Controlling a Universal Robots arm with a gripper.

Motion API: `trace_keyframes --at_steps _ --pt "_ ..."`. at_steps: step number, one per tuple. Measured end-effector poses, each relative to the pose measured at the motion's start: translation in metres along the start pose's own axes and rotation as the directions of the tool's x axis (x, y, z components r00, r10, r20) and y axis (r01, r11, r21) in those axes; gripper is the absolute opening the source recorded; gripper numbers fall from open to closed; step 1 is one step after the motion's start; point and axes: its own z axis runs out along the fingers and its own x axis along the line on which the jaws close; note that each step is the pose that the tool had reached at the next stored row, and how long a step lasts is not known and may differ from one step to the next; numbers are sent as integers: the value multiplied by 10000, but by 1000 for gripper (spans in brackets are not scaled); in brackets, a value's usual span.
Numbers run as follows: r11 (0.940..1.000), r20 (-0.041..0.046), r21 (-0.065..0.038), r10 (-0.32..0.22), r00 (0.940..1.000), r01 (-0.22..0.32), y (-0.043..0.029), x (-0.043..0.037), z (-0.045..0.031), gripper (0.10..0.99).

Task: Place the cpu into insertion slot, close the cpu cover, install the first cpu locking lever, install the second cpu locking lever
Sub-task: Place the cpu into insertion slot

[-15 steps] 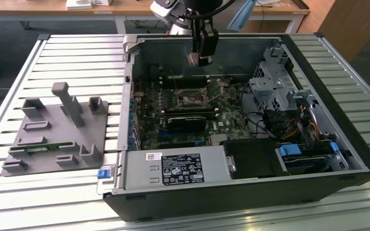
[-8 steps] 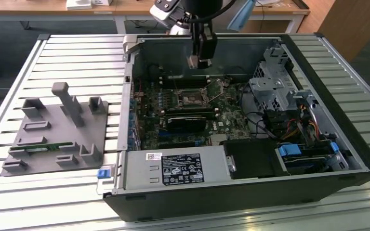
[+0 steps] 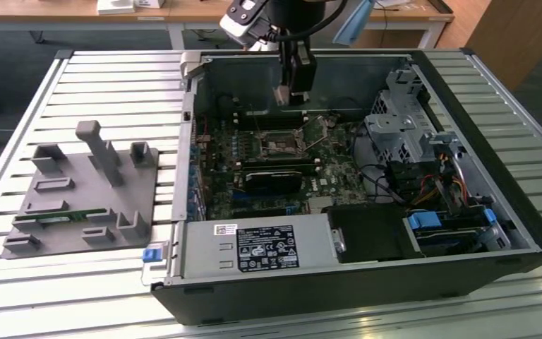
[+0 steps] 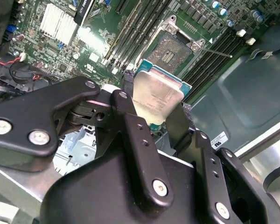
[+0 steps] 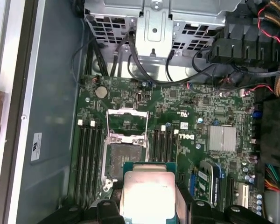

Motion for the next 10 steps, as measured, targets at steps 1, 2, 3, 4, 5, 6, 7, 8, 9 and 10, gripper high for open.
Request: trace_keyframes --at_steps 1,2,3,4,5,6,7,8,9,10 --pt "10000 -1 -1 0 10000 0 -1 0 11 525" --pt "10000 -1 -1 0 10000 0 -2 0 21 525" --pt "10000 0 -1 0 10000 0 -2 0 31 525" --pt "10000 0 -1 -1 10000 1 -3 0 40 525" --pt "10000 0 1 0 10000 0 -4 0 50 525" --pt "10000 1 1 -1 10000 1 -5 0 60 525" --pt "10000 3 3 -1 10000 1 -5 0 69 525" --pt "10000 3 2 -1 10000 1 -6 0 79 525" --pt "10000 5 2 -1 10000 1 -7 0 90 525" --pt "10000 5 2 -2 10000 2 -8 0 100 525"
